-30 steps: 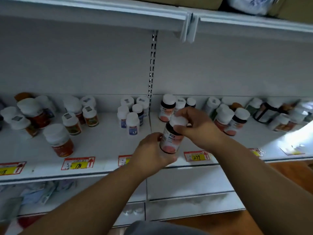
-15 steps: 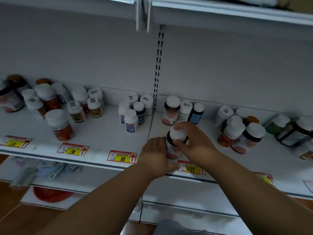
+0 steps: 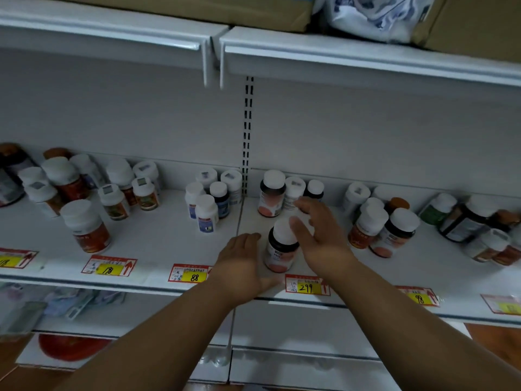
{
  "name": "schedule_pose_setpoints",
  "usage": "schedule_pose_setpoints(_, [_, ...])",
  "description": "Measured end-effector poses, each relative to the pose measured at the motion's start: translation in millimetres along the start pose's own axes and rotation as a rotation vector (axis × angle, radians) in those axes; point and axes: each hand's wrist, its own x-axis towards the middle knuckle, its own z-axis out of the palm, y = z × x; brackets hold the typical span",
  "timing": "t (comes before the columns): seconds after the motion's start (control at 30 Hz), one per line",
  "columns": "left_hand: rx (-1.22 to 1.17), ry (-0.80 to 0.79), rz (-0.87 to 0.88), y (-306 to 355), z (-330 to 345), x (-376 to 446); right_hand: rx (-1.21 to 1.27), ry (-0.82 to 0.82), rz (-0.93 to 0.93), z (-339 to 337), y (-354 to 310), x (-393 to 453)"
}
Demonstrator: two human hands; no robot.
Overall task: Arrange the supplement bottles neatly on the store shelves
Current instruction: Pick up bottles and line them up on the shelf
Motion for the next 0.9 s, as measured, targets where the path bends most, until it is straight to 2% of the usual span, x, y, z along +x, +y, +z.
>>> schedule_pose_setpoints(0.1, [-0.039,0.112,0.079,5.6,-26.7,0.7,-0.037,0.148,0.020,-6.0,-7.6,-4.1])
schedule_pose_setpoints(0.2, [-0.118,0.188,0.192,24.3,-53.4,8.0,-0.111,0.293,-0.053,-15.5,-16.5,-12.8])
schedule_pose_setpoints(0.33, [-0.082,0.169,0.371,58.4,-66.7,11.2,-0.181,0.371,0.001,-42.7,-23.1,-26.0])
schedule_pose_setpoints(0.4, [-0.097,0.142,0.393,78.1,-65.2,14.6,-0.195,0.384,0.050,-62.9,-22.1,-36.5])
schedule_pose_setpoints(0.63, [-0.125,0.088,0.507,153.5,-29.7,26.8,-0.251,0.491,0.148,-137.8,9.4,-84.4])
schedule_pose_setpoints(0.77, [-0.135,0.034,0.568,217.8,9.6,35.9,-0.251,0.536,0.205,-190.0,53.6,-116.4])
schedule_pose_setpoints(0.9, [-0.171,-0.006,0.537,290.6,62.6,53.4,-0.212,0.528,0.252,-251.7,110.2,-137.0])
